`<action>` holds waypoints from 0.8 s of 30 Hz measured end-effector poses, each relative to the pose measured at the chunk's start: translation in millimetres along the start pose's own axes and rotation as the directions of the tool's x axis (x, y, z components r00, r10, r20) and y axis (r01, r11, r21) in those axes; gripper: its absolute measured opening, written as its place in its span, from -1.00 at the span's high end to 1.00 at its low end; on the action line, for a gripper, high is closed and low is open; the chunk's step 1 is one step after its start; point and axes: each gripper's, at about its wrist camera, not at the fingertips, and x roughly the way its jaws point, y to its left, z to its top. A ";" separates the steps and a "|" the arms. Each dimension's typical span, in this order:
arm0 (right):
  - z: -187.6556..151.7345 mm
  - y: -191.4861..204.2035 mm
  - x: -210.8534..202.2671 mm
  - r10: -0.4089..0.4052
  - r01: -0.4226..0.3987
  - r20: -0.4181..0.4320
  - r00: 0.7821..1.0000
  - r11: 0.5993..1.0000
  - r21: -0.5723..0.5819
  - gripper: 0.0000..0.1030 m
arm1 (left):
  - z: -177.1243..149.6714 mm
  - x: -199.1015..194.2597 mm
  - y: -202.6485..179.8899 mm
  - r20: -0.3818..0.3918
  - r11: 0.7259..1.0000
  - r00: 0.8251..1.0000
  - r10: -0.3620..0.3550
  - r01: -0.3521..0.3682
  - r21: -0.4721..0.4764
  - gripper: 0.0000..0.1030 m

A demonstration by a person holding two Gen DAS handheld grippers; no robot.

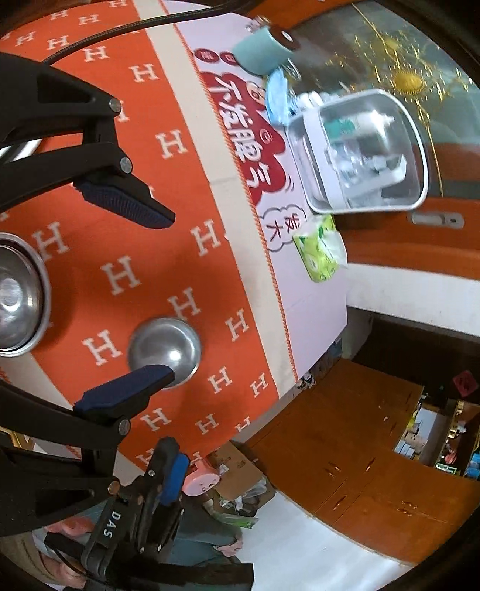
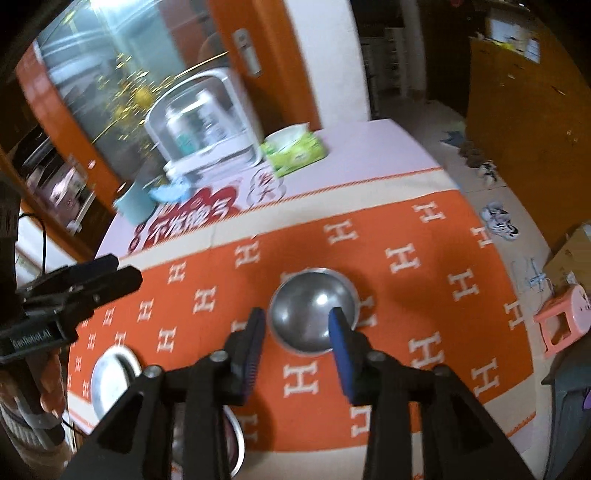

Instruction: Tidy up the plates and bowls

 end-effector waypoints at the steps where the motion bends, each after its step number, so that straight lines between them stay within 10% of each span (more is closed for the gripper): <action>1: 4.3 -5.1 2.5 -0.004 0.004 0.006 1.000 1.000 0.013 0.25 | 4.1 7.7 -2.5 -0.008 1.000 1.000 -0.010 0.010 0.005 -0.46; 24: -6.3 -67.4 124.1 -0.017 0.068 -0.261 0.965 0.980 0.185 0.25 | -8.5 194.6 -15.1 -0.356 0.999 0.933 -0.042 0.040 -0.012 -0.36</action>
